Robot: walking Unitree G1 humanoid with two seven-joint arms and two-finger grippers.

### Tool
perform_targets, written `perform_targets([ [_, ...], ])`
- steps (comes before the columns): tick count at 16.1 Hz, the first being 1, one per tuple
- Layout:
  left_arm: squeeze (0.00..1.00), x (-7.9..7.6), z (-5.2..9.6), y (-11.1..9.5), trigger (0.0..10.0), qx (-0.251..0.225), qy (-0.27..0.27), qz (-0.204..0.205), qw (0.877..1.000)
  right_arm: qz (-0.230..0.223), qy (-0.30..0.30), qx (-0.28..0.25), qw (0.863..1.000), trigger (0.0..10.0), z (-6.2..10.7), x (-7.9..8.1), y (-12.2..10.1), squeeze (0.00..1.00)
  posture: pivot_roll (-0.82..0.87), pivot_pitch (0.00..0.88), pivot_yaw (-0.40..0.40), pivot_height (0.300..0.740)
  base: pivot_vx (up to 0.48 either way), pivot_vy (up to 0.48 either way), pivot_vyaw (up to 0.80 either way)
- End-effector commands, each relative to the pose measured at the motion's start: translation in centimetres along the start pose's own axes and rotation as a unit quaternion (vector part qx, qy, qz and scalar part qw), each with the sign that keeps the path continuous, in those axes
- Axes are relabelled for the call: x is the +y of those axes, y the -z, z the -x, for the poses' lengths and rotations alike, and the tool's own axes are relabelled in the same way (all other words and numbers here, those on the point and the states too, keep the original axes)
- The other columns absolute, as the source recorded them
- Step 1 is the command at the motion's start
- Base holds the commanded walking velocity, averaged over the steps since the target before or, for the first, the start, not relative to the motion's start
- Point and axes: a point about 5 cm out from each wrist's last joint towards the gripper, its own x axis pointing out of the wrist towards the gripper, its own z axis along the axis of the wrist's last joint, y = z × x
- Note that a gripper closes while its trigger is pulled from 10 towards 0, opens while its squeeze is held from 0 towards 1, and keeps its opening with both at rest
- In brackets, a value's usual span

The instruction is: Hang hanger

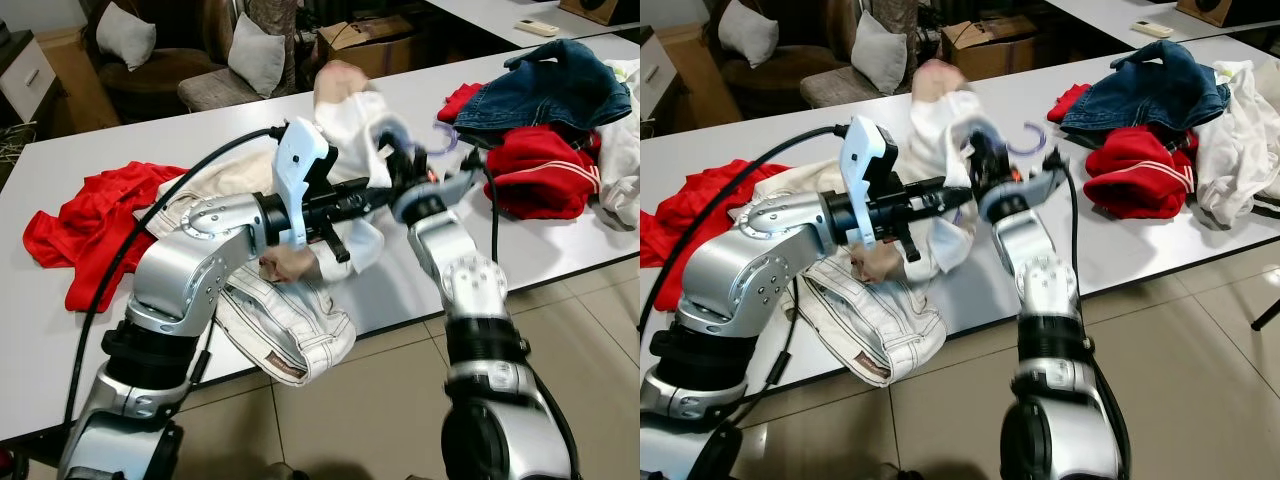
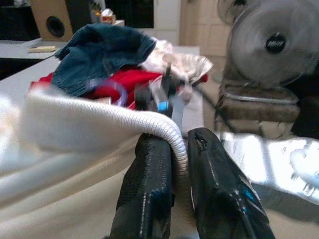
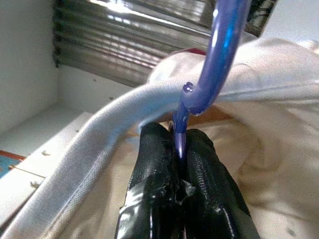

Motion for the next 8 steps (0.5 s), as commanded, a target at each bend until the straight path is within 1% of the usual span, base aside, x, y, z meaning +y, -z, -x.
perform_targets([
  [1,1.0,-0.2,0.4,-1.4,10.0,-0.019,0.019,-0.005,1.0,-0.043,-0.008,0.01,0.999,10.0,0.4,0.2,1.9,0.0,-0.09,0.0,0.12,0.74,0.0,0.0,0.0],
  [3,1.0,-0.6,0.7,-1.6,10.0,-0.016,0.039,0.001,0.999,-0.045,-0.001,-0.002,0.999,10.0,0.8,-0.1,1.3,0.0,-0.09,0.0,0.122,0.74,0.0,0.0,0.0],
  [4,1.0,-1.4,1.0,-1.7,10.0,-0.013,0.065,0.003,0.998,-0.028,0.027,-0.013,0.999,10.0,1.0,-0.7,0.6,0.0,-0.09,0.0,0.123,0.74,0.0,0.0,0.0],
  [6,1.0,-1.8,1.0,-1.8,10.0,-0.015,0.075,-0.011,0.997,-0.029,0.034,-0.025,0.999,10.0,1.1,-1.1,-0.2,0.0,-0.08,0.0,0.121,0.74,0.0,0.0,0.0],
  [8,1.0,-1.9,0.8,-1.8,10.0,-0.015,0.076,-0.009,0.997,-0.037,0.038,-0.032,0.998,10.0,1.3,-1.3,-0.5,0.0,-0.08,0.0,0.121,0.74,0.0,0.0,0.0],
])
